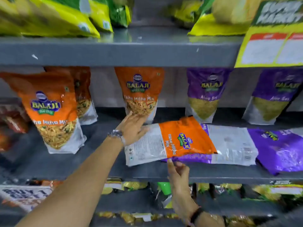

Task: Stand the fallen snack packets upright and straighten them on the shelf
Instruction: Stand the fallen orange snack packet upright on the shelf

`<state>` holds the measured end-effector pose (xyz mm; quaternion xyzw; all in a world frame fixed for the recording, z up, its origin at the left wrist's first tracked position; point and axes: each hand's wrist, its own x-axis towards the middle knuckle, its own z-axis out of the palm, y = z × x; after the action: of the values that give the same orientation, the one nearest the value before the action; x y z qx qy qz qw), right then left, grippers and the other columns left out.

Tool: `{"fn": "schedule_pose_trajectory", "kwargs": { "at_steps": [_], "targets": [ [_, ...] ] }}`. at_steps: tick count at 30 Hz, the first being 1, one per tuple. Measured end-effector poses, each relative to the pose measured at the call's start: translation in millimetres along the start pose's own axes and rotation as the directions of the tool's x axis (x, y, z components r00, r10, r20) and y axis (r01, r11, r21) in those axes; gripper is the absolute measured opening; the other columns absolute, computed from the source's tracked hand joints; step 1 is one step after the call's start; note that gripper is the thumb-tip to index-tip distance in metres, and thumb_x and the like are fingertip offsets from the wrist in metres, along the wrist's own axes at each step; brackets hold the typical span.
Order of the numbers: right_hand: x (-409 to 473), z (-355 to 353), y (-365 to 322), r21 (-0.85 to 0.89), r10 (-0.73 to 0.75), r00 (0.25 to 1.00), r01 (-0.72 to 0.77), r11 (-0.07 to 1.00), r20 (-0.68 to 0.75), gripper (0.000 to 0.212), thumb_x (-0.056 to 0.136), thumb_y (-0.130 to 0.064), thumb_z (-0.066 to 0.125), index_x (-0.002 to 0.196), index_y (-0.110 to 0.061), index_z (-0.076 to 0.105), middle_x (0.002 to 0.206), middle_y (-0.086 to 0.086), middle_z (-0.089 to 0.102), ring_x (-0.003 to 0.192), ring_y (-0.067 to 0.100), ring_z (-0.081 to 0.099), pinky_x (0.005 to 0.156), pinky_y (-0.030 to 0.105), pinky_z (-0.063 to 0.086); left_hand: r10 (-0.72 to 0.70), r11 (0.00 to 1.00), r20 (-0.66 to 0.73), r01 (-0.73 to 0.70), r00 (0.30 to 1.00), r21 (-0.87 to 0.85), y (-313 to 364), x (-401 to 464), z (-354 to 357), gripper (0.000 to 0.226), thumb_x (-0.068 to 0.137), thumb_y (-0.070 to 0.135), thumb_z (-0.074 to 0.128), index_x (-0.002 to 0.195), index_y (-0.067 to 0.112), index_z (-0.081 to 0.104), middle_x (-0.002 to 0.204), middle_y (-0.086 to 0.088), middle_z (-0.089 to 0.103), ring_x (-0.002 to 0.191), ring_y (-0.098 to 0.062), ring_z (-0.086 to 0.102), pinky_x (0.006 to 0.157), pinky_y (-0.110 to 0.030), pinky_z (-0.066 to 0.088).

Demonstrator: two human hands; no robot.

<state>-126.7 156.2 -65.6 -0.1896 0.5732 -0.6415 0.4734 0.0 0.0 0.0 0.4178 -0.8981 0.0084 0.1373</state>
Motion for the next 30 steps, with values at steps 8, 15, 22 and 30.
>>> {"fn": "schedule_pose_trajectory", "kwargs": {
  "at_steps": [8, 15, 22, 30],
  "targets": [
    [28.2, 33.7, 6.8, 0.049, 0.13, 0.971, -0.142, 0.989, 0.202, 0.037, 0.085, -0.014, 0.058, 0.12, -0.015, 0.048, 0.119, 0.003, 0.06, 0.108, 0.018, 0.057, 0.083, 0.023, 0.048, -0.237, 0.832, 0.459, 0.423, 0.856, -0.359, -34.9, 24.3, 25.2, 0.037, 0.086, 0.046, 0.046, 0.107, 0.018, 0.058, 0.121, -0.008, 0.058, 0.115, -0.028, 0.05, 0.089, -0.029, 0.038],
    [32.0, 43.3, -1.9, -0.21, -0.227, 0.953, 0.269, 0.94, 0.202, 0.033, 0.079, -0.01, 0.065, 0.106, -0.025, 0.054, 0.104, -0.007, 0.066, 0.095, -0.001, 0.063, 0.085, 0.018, 0.051, -0.245, 0.536, 0.36, 0.436, 0.9, -0.723, -54.8, -7.9, 27.6, 0.049, 0.076, 0.043, 0.06, 0.089, -0.004, 0.057, 0.076, -0.005, 0.053, 0.072, -0.016, 0.05, 0.065, -0.029, 0.036],
    [68.3, 59.4, -35.0, -0.514, -0.355, 0.776, 0.617, 0.596, 0.521, 0.035, 0.079, -0.004, 0.064, 0.112, -0.012, 0.053, 0.09, -0.009, 0.068, 0.076, 0.0, 0.063, 0.065, 0.007, 0.047, -0.559, 0.189, 0.109, 0.255, 0.822, -0.948, -63.1, -60.3, 50.7, 0.048, 0.075, 0.001, 0.064, 0.118, 0.017, 0.049, 0.116, -0.008, 0.06, 0.104, -0.017, 0.057, 0.091, -0.033, 0.045],
    [88.0, 67.5, -26.3, -0.507, -0.286, 0.746, 0.634, 0.584, 0.602, 0.033, 0.082, -0.008, 0.062, 0.113, -0.01, 0.052, 0.103, -0.002, 0.065, 0.097, 0.02, 0.064, 0.077, 0.012, 0.049, -0.583, 0.195, 0.117, 0.279, 0.804, -0.94, -72.0, -71.1, 65.9, 0.043, 0.072, 0.002, 0.068, 0.1, 0.029, 0.048, 0.105, 0.008, 0.059, 0.102, -0.013, 0.056, 0.087, -0.029, 0.044]
  ]
}}
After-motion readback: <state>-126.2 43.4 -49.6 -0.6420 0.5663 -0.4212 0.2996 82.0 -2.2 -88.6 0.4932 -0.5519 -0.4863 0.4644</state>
